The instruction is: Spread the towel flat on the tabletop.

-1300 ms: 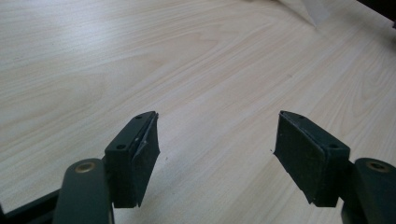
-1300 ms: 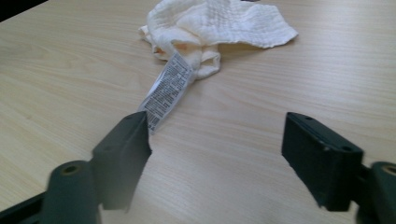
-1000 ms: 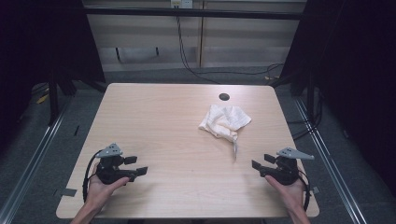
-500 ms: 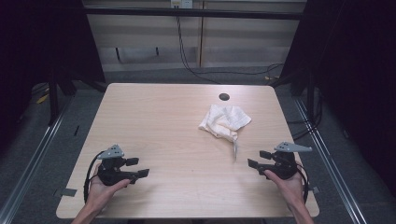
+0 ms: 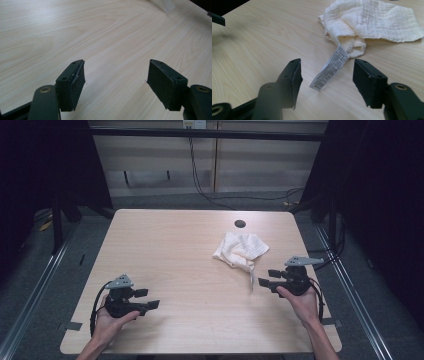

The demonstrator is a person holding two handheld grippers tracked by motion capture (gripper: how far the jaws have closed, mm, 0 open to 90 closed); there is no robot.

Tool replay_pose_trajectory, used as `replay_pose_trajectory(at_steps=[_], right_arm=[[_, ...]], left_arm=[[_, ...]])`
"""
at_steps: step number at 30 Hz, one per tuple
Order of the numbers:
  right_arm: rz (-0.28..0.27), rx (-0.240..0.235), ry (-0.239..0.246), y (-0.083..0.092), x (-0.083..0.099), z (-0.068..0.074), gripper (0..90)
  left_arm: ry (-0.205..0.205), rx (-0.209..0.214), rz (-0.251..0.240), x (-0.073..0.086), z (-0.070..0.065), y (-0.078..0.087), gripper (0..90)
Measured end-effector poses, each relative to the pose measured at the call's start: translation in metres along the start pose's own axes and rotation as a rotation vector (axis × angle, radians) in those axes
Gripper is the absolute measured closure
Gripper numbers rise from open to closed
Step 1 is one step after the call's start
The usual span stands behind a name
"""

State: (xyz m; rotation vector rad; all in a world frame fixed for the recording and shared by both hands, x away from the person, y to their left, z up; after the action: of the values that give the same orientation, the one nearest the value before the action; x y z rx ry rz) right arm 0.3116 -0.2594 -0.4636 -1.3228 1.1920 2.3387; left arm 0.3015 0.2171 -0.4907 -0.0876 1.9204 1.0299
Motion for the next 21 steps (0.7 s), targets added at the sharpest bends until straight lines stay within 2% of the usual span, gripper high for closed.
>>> replay_pose_trajectory(at_steps=[1,4,5,8,9,12,18,20,21], right_arm=[[0.000,-0.007,-0.001,-0.002,-0.002,-0.001,38.0],[0.002,-0.013,0.008,-0.005,-0.006,-0.003,37.7],[0.019,-0.006,0.017,-0.010,-0.010,-0.006,37.8],[0.019,-0.009,0.022,-0.015,-0.014,-0.009,40.9],[0.031,-0.023,0.013,-0.024,-0.015,-0.010,41.1],[0.036,-0.048,0.006,-0.036,-0.012,-0.010,40.4],[0.046,-0.015,0.028,-0.046,-0.025,-0.019,39.8],[0.054,-0.010,0.032,-0.048,-0.028,-0.022,36.4],[0.073,0.006,0.040,-0.053,-0.036,-0.026,35.2]], left_arm=[[0.011,-0.006,-0.010,0.000,0.003,0.001,29.9],[0.008,-0.005,-0.012,0.000,0.004,0.003,30.0],[0.006,-0.003,-0.015,0.000,0.003,0.003,30.0],[-0.003,0.001,-0.011,0.000,0.002,0.003,29.9],[-0.006,-0.003,-0.011,0.000,0.001,0.002,29.9],[-0.009,0.002,-0.010,0.000,0.000,0.003,29.9],[-0.016,-0.005,-0.011,0.001,0.000,0.003,29.8],[-0.012,-0.006,-0.010,0.001,0.000,0.003,29.9],[-0.012,-0.005,-0.007,0.001,0.001,0.002,29.9]])
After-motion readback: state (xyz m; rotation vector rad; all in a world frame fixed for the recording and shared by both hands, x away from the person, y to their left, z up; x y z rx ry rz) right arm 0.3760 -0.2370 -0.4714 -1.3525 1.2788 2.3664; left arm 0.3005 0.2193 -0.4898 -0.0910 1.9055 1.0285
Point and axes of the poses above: each handheld gripper's, and its own axes: y roughly backward along the jaws, x roughly out of its underside, z roughly to its left, the point moved 3 cm from there along -y, roughly forward along the jaws, and after that the axes turned 5 degrees about -x, right-handed, at the moved point
